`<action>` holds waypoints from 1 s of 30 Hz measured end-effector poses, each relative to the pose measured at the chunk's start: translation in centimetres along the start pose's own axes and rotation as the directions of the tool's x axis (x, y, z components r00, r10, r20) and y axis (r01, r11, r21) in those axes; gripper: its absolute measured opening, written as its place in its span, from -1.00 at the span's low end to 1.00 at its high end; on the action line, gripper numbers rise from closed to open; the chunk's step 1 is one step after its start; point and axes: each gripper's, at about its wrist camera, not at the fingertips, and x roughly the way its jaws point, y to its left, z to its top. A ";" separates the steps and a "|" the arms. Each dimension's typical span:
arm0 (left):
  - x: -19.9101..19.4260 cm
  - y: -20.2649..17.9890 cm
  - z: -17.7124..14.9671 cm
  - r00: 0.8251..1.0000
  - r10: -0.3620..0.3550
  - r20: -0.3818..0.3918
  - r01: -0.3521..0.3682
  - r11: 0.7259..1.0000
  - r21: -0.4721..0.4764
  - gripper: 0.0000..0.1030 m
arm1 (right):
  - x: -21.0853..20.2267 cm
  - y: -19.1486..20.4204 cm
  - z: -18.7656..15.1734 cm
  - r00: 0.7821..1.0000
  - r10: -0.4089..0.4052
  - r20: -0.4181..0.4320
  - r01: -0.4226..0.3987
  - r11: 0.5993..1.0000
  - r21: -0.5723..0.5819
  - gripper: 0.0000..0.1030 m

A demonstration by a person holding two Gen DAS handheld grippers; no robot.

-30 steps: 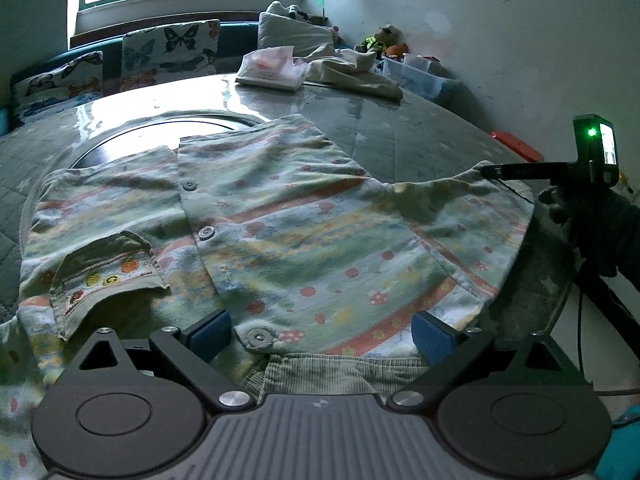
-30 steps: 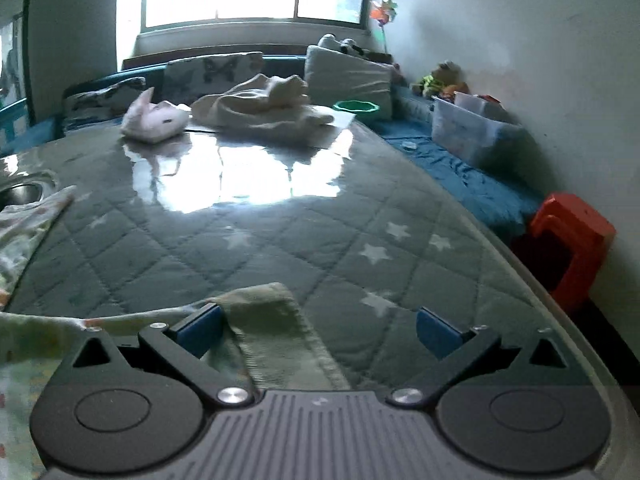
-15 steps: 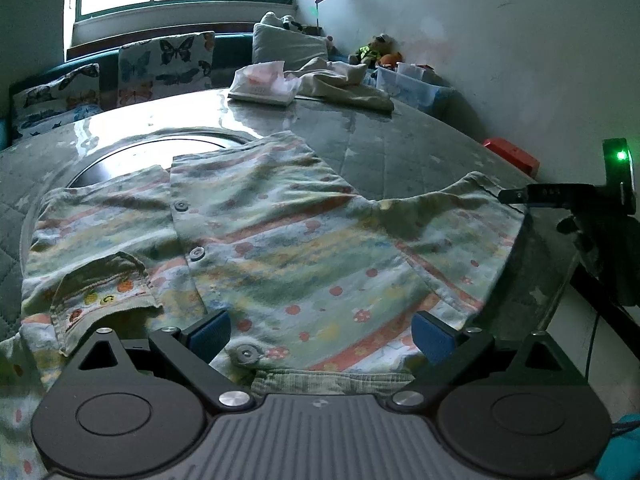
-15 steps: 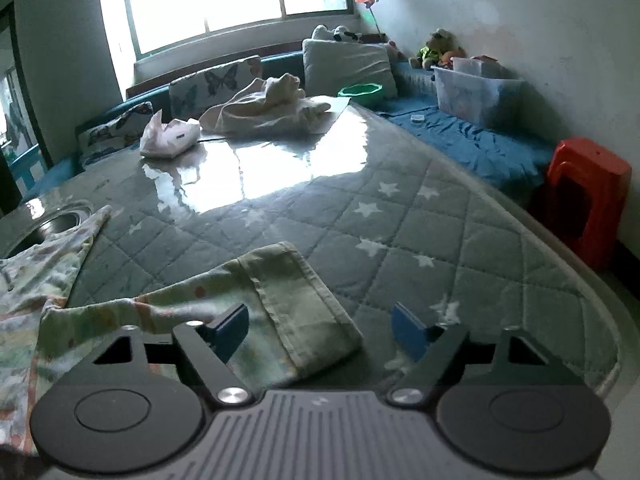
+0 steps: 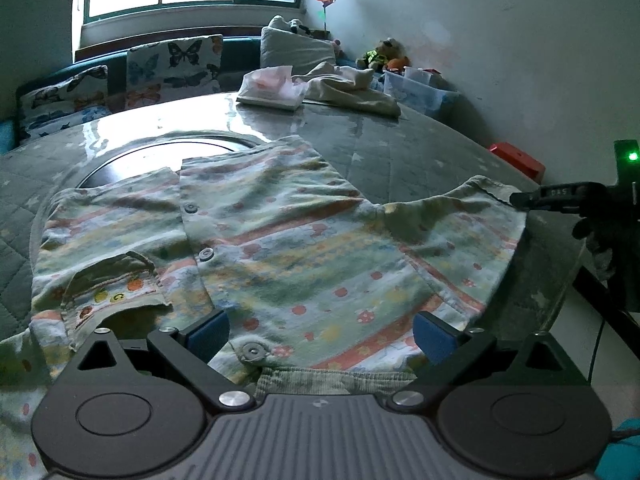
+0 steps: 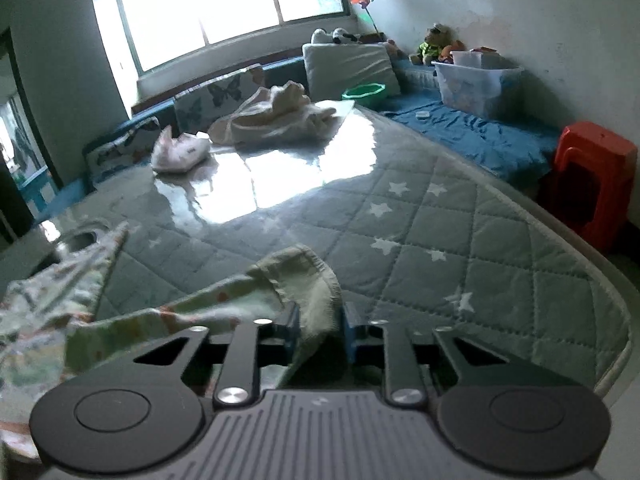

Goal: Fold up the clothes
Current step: 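Grasp the sleeve with the right gripper and lift it over the shirt front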

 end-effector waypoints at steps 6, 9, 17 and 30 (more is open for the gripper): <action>-0.4 0.7 0.0 1.000 0.016 0.012 -0.015 1.000 -0.021 0.94 | -2.4 2.5 1.5 0.985 0.168 0.045 -0.168 0.986 0.005 -0.75; -0.9 1.2 0.0 0.999 0.025 0.026 -0.024 0.999 -0.038 0.94 | -3.4 4.6 2.5 0.961 0.274 0.050 -0.274 0.962 -0.003 -0.86; -2.3 2.8 -0.6 0.997 0.054 0.059 -0.049 0.995 -0.091 0.94 | -4.6 11.1 4.4 0.928 0.371 0.048 -0.362 0.923 -0.133 -0.84; -2.0 3.7 -0.7 0.997 0.048 0.052 -0.042 0.993 -0.113 0.98 | -1.4 2.7 0.1 0.991 -0.124 0.038 0.128 0.986 -0.108 0.16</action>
